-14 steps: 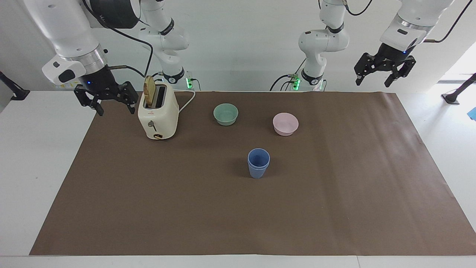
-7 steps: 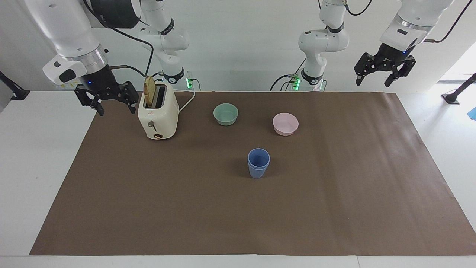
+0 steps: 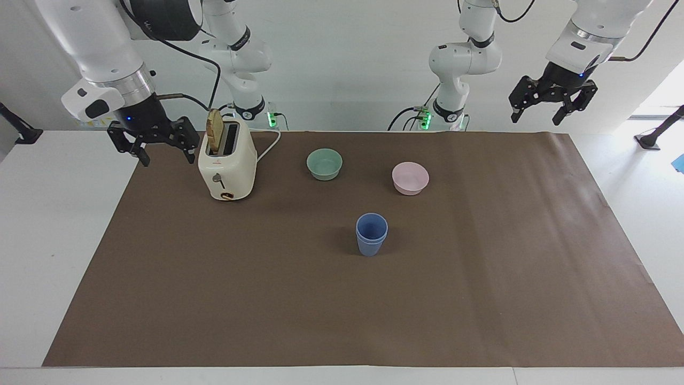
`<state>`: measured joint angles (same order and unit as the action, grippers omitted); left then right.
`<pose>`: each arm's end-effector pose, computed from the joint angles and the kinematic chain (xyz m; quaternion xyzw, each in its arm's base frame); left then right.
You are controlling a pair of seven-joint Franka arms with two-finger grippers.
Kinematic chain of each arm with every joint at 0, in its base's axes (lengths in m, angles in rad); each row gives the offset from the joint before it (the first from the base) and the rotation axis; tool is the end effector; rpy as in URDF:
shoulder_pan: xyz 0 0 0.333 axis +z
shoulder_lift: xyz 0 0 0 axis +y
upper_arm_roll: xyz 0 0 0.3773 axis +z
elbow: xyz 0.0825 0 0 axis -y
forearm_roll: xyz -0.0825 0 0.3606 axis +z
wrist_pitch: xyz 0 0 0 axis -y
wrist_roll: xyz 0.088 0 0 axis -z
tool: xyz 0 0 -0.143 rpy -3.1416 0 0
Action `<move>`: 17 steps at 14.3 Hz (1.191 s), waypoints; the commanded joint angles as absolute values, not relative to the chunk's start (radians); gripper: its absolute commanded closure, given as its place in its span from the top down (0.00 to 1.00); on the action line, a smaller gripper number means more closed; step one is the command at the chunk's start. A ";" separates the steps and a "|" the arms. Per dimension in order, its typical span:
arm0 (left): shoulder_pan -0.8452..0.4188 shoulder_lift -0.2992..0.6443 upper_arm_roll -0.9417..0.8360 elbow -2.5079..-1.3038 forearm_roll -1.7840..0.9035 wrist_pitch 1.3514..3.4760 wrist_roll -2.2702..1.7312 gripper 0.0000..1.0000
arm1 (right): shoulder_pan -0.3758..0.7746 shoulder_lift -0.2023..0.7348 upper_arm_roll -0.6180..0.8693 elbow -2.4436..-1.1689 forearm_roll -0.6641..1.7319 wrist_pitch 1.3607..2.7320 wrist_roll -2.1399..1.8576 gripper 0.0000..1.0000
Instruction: Stack blue cups with both arms
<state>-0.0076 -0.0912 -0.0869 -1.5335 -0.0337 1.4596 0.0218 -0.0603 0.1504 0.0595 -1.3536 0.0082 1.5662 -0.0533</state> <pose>0.4825 -0.0536 0.7027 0.9981 -0.0600 0.0080 0.0131 0.5890 -0.0026 0.6630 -0.9991 -0.0259 -0.0314 0.0077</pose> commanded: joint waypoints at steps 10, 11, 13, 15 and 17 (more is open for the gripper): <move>0.009 -0.106 -0.094 -1.542 -0.041 1.450 0.034 1.00 | -0.063 0.101 0.071 -1.414 0.014 1.559 -0.069 1.00; 0.009 -0.106 -0.094 -1.540 -0.041 1.450 0.034 1.00 | -0.061 0.091 0.071 -1.433 0.014 1.559 -0.069 1.00; 0.009 -0.106 -0.094 -1.540 -0.041 1.450 0.034 1.00 | -0.061 0.090 0.071 -1.434 0.014 1.560 -0.069 1.00; 0.009 -0.106 -0.094 -1.540 -0.041 1.450 0.032 1.00 | -0.069 0.091 0.071 -1.434 0.014 1.559 -0.069 1.00; 0.009 -0.106 -0.094 -1.540 -0.041 1.450 0.032 1.00 | -0.074 0.091 0.069 -1.434 0.014 1.559 -0.069 1.00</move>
<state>-0.0076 -0.0912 -0.0869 -1.5335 -0.0337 1.4596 0.0218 -0.0595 0.1178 0.0663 -1.3998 0.0083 1.5583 -0.0533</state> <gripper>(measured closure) 0.000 0.000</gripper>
